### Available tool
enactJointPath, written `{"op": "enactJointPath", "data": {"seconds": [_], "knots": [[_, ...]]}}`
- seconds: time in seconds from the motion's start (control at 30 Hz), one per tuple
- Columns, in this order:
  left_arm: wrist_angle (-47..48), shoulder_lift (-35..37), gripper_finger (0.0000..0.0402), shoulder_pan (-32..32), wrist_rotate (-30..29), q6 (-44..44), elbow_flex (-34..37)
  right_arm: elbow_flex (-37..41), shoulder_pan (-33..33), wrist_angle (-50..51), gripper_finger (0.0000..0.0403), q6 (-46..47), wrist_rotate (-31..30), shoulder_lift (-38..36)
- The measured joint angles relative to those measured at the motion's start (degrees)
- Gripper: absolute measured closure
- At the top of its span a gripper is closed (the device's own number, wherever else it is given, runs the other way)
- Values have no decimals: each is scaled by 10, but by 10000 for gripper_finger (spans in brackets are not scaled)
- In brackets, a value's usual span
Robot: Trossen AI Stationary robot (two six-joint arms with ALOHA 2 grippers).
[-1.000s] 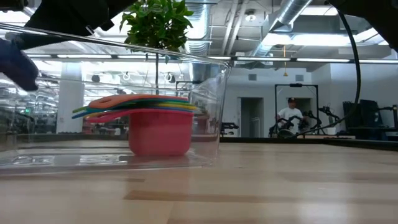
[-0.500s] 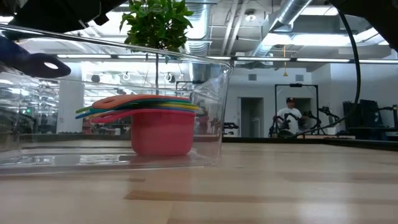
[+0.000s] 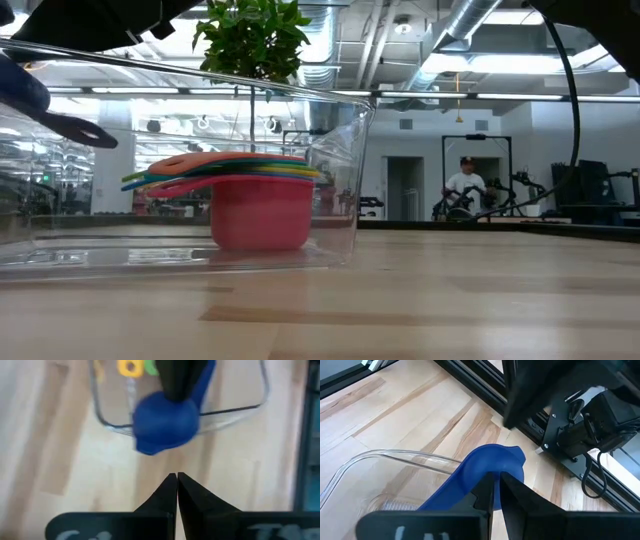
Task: Nest measuring cups in basket
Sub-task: Adjust the dark blue measuring cup on the transparent bin
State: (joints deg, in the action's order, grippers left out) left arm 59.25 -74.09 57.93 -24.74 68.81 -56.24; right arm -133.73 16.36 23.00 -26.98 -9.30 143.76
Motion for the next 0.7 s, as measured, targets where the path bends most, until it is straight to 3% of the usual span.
{"op": "enactJointPath", "data": {"seconds": [0.23, 0.4, 0.7], "knots": [[33, -7, 402, 20, -27, 2, 11, 0, 0, 0, 348, 0, 0, 0], [25, -10, 396, 20, 13, 15, 11, 0, 0, 0, 348, 0, 0, 0], [12, -10, 334, 25, 12, 15, 11, 0, 0, -5, 348, 0, 0, 0]]}}
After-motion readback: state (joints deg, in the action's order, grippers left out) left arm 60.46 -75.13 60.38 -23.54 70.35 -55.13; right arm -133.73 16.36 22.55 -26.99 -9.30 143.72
